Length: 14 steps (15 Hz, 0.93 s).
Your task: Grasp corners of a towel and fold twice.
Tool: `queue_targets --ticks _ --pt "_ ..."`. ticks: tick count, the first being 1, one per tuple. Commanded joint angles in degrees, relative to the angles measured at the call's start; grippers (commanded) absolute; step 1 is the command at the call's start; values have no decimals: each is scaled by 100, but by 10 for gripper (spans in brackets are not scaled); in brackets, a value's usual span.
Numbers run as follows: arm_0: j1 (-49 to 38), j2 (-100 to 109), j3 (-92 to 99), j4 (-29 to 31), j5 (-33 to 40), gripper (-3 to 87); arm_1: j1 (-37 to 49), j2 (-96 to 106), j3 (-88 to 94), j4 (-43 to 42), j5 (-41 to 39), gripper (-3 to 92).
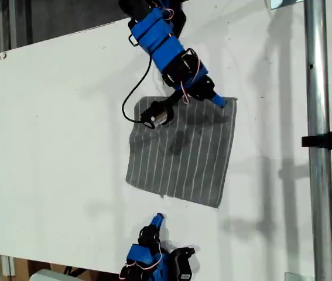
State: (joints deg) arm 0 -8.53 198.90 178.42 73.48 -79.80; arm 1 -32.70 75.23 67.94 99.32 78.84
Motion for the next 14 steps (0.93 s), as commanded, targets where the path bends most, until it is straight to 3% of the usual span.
queue_targets --ticks 1,8,10,12,14 --pt "-18 18 35 26 -62 -28 -88 -466 -457 -369 62 386" --pt "-18 18 35 26 -70 -28 211 -2048 -308 -1723 -9 306" --pt "0 18 35 26 -105 -28 290 -2566 -149 -2382 -141 220" --pt "-18 18 35 26 -132 -28 378 -2742 -97 -2681 -246 4" --pt "-53 18 -53 -53 -272 -28 413 -2689 -88 -2856 -343 -2"
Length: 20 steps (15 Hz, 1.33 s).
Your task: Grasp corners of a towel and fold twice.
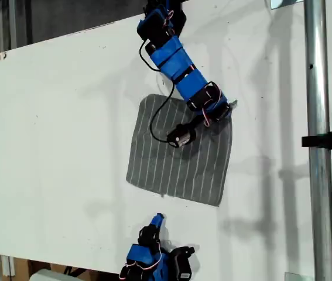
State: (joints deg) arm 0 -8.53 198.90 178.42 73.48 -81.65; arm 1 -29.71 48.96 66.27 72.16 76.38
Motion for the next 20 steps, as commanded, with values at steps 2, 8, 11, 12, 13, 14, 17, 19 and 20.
queue_targets --ticks 2,8,11,12,13,14,17,19,20 --pt "0 -9 -738 -114 -229 -29 149 -53 79 -158 -149 -2" --pt "738 -5458 -5546 448 712 -29 316 44 79 -158 -413 -2" --pt "1661 -7488 -7225 835 1336 -29 316 70 79 -167 -413 -2" --pt "1916 -8024 -7629 853 1556 -29 325 70 79 -176 -413 -2" --pt "2083 -8394 -7963 835 1775 -3 334 70 79 -185 -413 -2" --pt "2259 -8692 -8358 826 1942 209 343 79 70 -193 -422 -2" --pt "2364 -9448 -9396 1248 2619 336 352 105 62 -220 -439 -2" --pt "2355 -9747 -9123 1072 2681 336 325 141 62 -202 -439 -2" --pt "2426 -10011 -8930 905 2566 338 316 141 62 -202 -439 -2"
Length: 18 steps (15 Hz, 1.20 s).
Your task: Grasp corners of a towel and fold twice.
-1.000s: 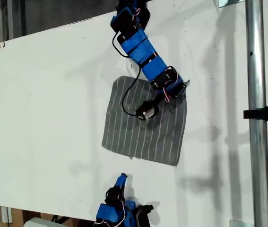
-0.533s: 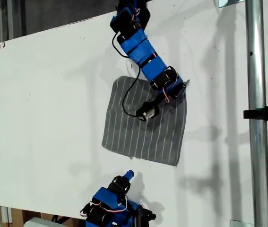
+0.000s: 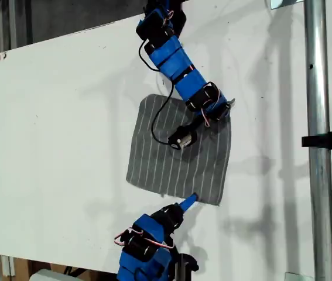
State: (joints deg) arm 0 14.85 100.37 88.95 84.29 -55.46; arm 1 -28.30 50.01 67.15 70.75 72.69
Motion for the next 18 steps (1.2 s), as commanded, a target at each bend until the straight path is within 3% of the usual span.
queue_targets --ticks 1,4,11,12,14,15,18 --pt "185 -431 264 -501 -158 344 167 35 -18 -70 -53 -2" --pt "387 -1222 853 -1600 -501 356 158 62 -18 -79 -62 -2" --pt "844 -2918 1072 -2654 -1362 348 114 123 0 -44 -18 -2" --pt "923 -3050 1195 -2918 -1494 296 114 123 0 -44 -18 -2" --pt "940 -3041 1477 -3331 -1512 35 114 114 0 -44 -18 -2" --pt "923 -2971 1503 -3340 -1494 -28 123 123 0 -35 -18 -2" --pt "905 -2522 1679 -3410 -1433 -29 132 158 0 -26 -9 -2"
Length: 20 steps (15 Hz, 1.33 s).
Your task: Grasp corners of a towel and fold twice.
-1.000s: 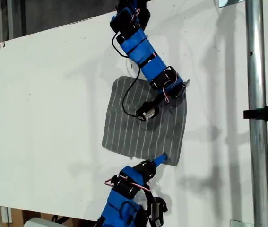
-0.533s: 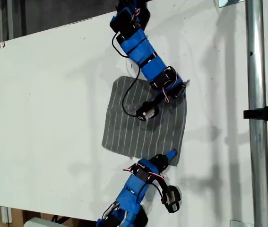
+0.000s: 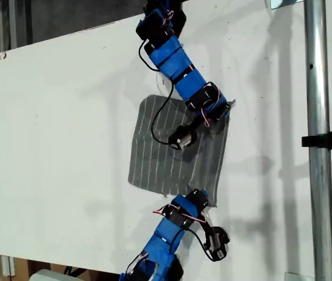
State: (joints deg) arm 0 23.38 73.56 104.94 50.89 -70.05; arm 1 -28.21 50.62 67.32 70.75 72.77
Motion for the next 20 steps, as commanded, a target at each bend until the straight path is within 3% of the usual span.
queue_targets --ticks 1,7,10,12,15,20 --pt "53 396 211 -264 158 -29 123 176 -18 -26 -18 -2" --pt "457 3023 123 53 1134 -30 -475 1521 -642 105 -255 -2" --pt "343 3946 659 35 1020 -30 -413 1793 -598 220 -325 -2" --pt "-185 4597 1213 44 958 -30 44 2197 -176 659 -334 -2" --pt "-1433 5106 1705 615 1274 -30 1204 3094 967 914 -800 -2" --pt "-3533 5440 2101 905 2540 -30 3480 3753 1564 835 -2751 -2"
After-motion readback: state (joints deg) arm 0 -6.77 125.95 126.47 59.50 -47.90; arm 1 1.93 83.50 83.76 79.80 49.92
